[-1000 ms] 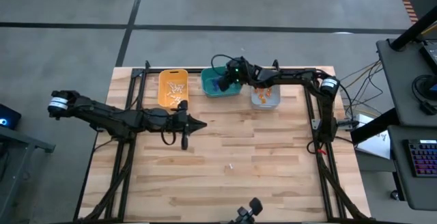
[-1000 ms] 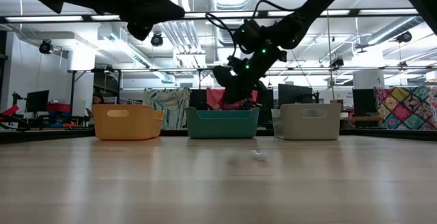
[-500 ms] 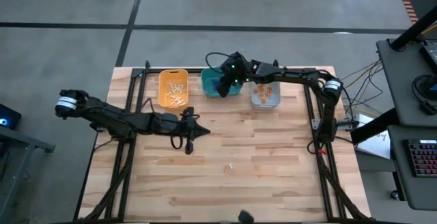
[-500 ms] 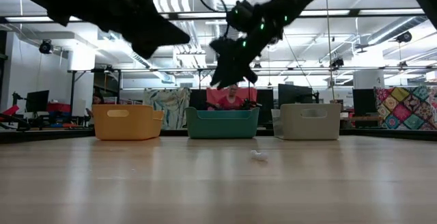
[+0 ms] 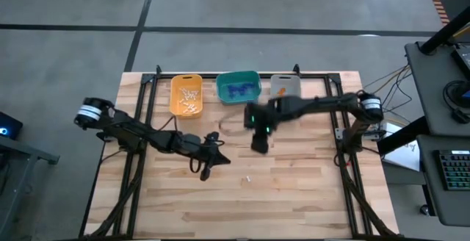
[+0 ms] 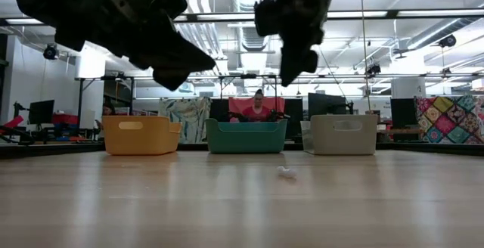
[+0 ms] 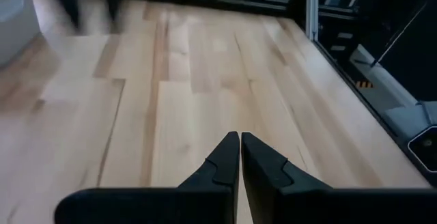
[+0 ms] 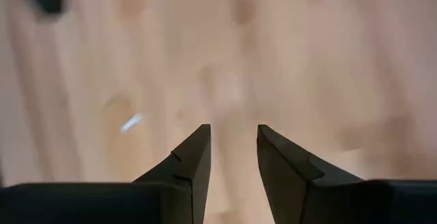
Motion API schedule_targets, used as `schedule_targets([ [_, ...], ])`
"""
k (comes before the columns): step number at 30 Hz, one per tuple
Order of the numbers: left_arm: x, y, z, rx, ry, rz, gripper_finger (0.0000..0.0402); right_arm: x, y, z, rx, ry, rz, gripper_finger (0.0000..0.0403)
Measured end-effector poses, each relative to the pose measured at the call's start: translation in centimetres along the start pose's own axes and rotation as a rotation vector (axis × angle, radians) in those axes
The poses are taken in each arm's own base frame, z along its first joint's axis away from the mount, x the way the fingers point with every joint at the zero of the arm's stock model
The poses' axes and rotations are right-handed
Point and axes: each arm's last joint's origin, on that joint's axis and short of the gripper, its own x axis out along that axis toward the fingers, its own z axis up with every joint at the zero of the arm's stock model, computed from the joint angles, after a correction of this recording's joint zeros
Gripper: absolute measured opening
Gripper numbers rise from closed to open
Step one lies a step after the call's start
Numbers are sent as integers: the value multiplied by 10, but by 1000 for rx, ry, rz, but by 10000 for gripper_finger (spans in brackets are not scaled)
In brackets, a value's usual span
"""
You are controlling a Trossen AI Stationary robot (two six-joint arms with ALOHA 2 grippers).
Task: Sort Halloween decoration
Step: Put the white bone toy into the yellow bin
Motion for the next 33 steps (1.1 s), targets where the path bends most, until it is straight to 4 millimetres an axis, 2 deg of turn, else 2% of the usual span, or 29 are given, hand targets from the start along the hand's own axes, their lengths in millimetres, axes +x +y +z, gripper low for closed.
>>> schedule_targets([
  [4, 2, -2, -3, -19, 10, -7, 0, 21, 42, -19, 22, 40, 22, 99],
  [7, 2, -3, -3, -28, 11, -8, 0, 33, 68, -30, 105, 43, -28, 92],
  [13, 2, -2, -3, -34, 8, -6, 0, 53, 101, -46, 276, 48, -60, 87],
  [22, 3, -3, 1, -88, -5, -9, 0, 78, 115, -54, 405, 35, -95, 84],
  [33, 4, -3, 2, -129, -8, -8, 0, 104, 125, -59, 442, 6, -112, 84],
])
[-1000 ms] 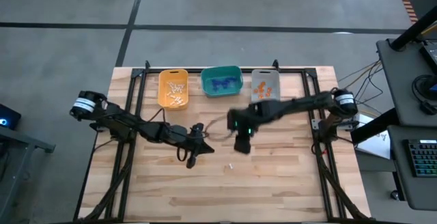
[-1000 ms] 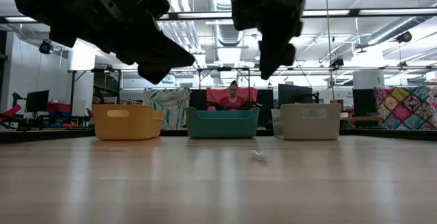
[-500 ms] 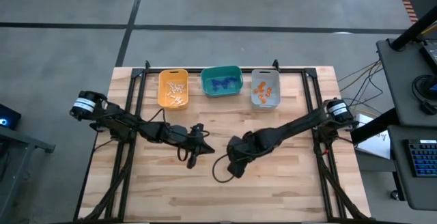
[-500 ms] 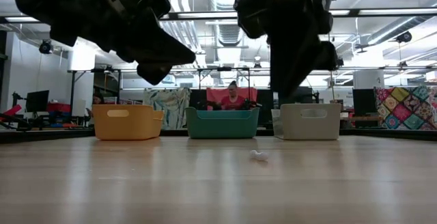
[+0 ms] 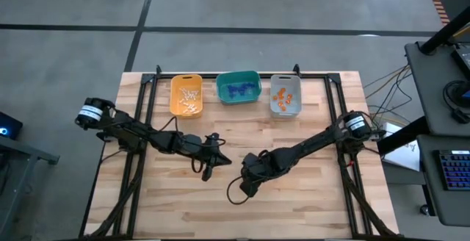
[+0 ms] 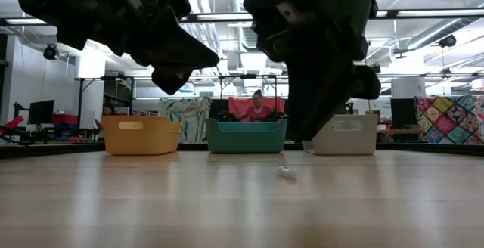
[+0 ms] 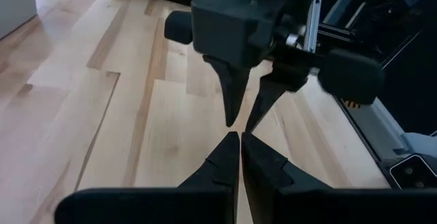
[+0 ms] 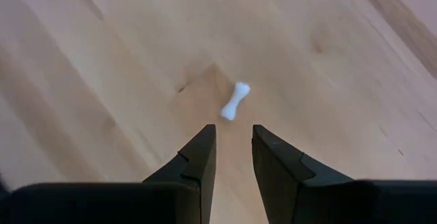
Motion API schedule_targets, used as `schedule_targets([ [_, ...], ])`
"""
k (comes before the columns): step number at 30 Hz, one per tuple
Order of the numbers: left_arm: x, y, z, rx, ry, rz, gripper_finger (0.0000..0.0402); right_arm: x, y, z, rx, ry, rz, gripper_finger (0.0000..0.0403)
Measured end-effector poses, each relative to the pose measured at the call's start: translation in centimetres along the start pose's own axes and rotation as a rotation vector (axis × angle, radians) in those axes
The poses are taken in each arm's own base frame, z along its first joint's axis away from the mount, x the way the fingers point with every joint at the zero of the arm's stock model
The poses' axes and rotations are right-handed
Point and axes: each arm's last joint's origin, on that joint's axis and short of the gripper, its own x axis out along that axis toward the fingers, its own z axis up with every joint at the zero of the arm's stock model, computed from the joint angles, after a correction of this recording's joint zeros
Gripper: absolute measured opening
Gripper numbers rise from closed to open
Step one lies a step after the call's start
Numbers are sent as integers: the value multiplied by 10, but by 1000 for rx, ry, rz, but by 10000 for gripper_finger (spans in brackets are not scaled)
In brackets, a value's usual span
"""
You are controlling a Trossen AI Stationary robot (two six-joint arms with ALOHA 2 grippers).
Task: Sort Halloween decoration
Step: Put the white bone toy into the yellow bin
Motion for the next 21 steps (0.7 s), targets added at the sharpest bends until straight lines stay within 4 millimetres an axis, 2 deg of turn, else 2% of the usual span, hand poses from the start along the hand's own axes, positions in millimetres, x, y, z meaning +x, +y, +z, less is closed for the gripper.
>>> schedule_targets([
  [21, 0, 0, 0, -7, -3, 1, 0, 36, 0, -1, -26, -45, -40, 84],
])
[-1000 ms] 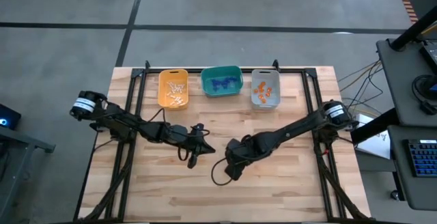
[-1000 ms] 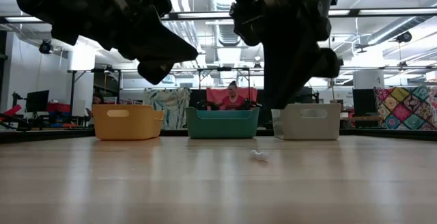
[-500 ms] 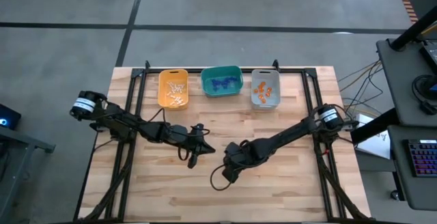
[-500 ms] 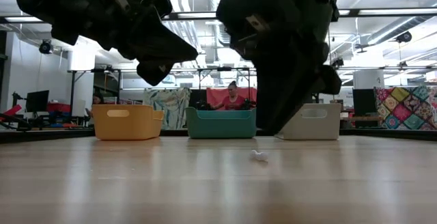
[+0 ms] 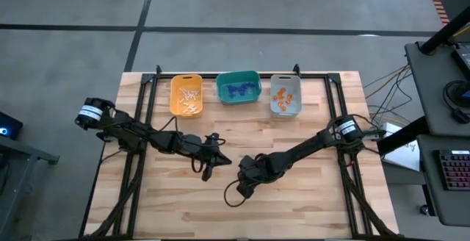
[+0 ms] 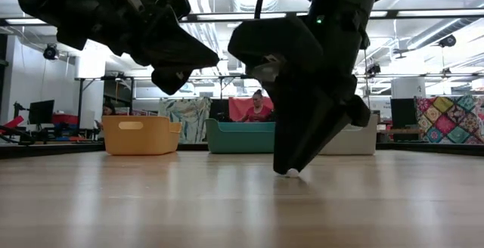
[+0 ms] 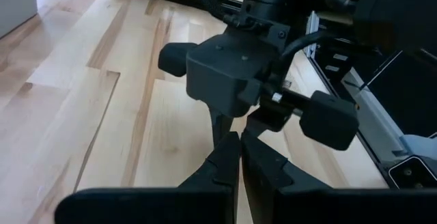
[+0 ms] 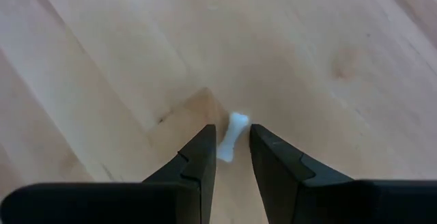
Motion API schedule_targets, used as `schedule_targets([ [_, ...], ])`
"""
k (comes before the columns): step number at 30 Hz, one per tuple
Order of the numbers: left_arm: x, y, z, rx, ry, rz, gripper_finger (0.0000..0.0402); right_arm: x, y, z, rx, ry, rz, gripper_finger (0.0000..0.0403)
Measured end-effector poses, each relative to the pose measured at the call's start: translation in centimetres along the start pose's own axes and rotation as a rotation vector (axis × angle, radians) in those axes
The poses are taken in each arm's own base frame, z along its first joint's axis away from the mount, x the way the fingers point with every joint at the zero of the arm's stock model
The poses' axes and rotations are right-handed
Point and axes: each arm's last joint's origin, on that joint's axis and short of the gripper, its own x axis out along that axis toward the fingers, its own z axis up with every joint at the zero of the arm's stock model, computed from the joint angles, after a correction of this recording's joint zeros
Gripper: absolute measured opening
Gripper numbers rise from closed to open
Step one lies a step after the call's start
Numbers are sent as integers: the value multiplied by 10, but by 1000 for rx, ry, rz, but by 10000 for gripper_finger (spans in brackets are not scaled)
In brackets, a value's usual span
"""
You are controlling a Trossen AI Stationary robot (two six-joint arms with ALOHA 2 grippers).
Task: Sort Halloween decoration
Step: Put the white bone toy into the yellow bin
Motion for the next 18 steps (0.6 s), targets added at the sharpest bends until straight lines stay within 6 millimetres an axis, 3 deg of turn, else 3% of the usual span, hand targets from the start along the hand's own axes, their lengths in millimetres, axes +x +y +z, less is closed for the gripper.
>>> schedule_targets([
  [8, 0, 1, 0, 0, -10, 23, 0, 4, -1, 0, -61, -41, -31, 77],
  [18, -1, -2, 7, 1, -82, 9, 0, 19, -3, -3, -150, -19, -68, 25],
])
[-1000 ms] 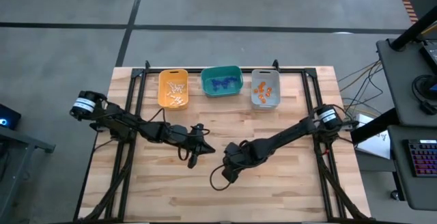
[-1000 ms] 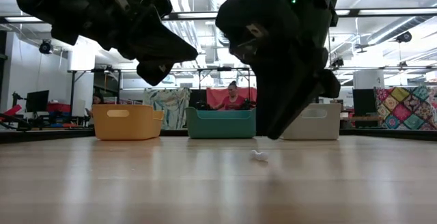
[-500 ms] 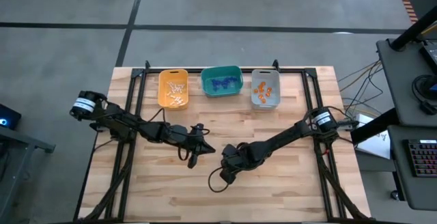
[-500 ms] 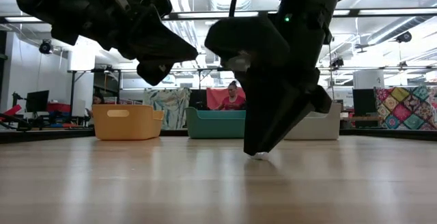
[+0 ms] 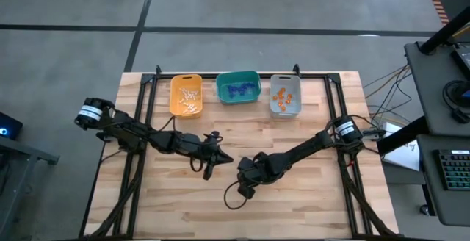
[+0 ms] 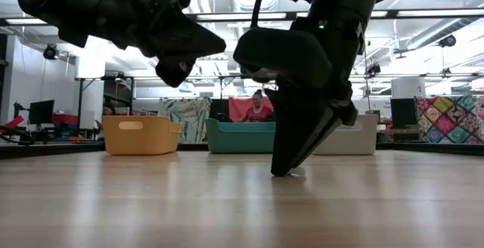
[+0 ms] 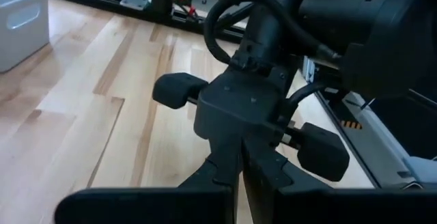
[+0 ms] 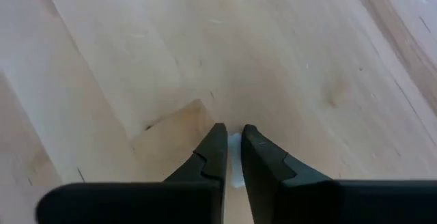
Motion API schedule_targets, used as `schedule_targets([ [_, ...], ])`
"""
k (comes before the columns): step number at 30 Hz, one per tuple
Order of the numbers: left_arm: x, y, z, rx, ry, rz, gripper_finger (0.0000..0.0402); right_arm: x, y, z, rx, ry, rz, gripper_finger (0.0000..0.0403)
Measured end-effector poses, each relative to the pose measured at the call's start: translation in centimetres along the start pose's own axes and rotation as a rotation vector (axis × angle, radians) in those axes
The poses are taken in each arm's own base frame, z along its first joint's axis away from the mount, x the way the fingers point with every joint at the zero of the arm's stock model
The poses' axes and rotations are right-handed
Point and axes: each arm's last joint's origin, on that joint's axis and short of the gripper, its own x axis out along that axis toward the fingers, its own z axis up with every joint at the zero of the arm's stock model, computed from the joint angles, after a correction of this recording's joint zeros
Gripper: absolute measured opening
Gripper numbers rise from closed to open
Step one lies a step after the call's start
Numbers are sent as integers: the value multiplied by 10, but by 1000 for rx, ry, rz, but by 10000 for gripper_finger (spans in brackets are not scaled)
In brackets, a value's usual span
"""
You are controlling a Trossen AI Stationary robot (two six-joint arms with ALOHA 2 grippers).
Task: Sort Halloween decoration
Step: Put the white bone toy into the yellow bin
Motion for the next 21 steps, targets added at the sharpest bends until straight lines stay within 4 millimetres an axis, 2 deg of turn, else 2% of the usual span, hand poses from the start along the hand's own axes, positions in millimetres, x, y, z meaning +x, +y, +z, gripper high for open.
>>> schedule_targets([
  [5, 0, -1, 2, 2, -18, -6, 0, -7, 0, 2, -30, -12, 10, 11],
  [12, -1, -5, 5, 24, -53, -32, 0, -30, 0, 9, -116, -109, -2, 8],
  [15, -5, -12, 12, 45, -104, -84, 0, -43, -2, 17, -148, -175, -7, 8],
  [21, -28, -20, 37, 99, -220, -135, 0, -44, -8, 46, -230, -311, 53, 8],
])
